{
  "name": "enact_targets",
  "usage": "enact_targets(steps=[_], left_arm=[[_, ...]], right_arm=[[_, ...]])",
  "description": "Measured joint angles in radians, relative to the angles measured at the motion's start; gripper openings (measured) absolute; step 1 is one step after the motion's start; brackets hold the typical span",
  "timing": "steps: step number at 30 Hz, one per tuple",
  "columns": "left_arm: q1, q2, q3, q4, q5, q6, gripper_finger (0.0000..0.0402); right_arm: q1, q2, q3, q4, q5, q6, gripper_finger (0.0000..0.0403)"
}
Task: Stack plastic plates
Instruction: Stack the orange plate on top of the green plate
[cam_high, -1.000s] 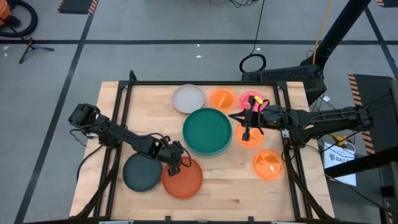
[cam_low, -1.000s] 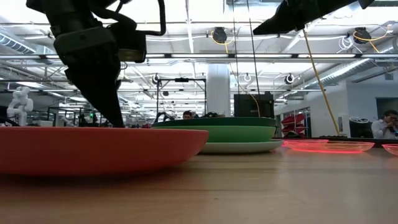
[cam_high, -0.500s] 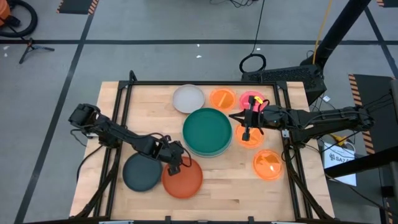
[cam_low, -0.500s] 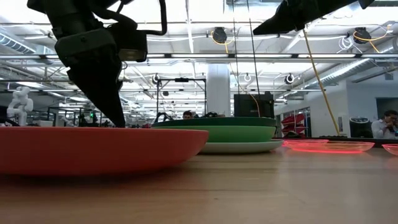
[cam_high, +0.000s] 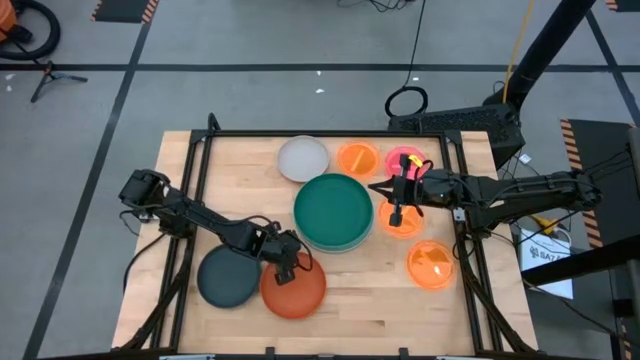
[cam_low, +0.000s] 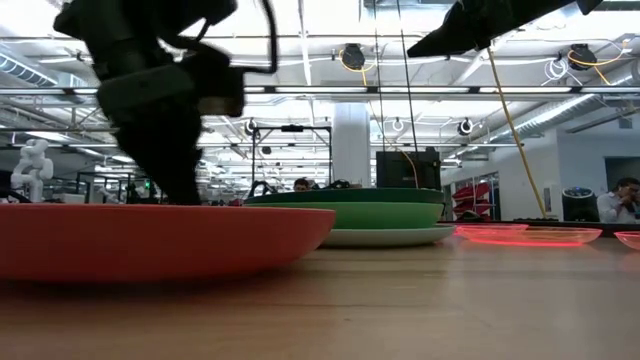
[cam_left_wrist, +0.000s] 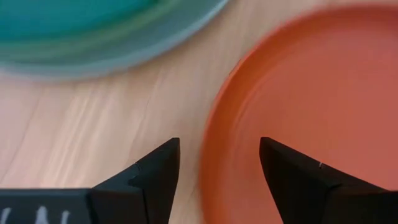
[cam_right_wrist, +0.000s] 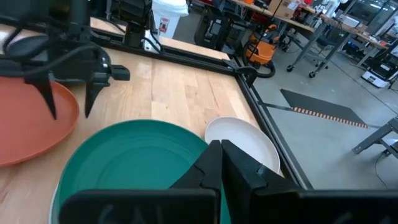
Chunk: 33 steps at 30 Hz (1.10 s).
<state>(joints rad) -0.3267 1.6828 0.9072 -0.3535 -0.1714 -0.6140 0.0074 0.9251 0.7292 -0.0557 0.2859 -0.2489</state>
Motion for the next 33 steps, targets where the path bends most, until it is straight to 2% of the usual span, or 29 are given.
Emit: enact_targets(steps=[14, 33], left_arm=[[0.006, 0.014, -0.002, 0.014, 0.026, 0.004, 0.0216], [0.008, 0.014, -0.002, 0.013, 0.027, 0.035, 0.0044]], right_arm=[[0.000, 0.000, 0.000, -0.002, 0.000, 0.000, 0.0000], [0.000, 0.000, 0.000, -0.002, 0.000, 0.000, 0.0000]])
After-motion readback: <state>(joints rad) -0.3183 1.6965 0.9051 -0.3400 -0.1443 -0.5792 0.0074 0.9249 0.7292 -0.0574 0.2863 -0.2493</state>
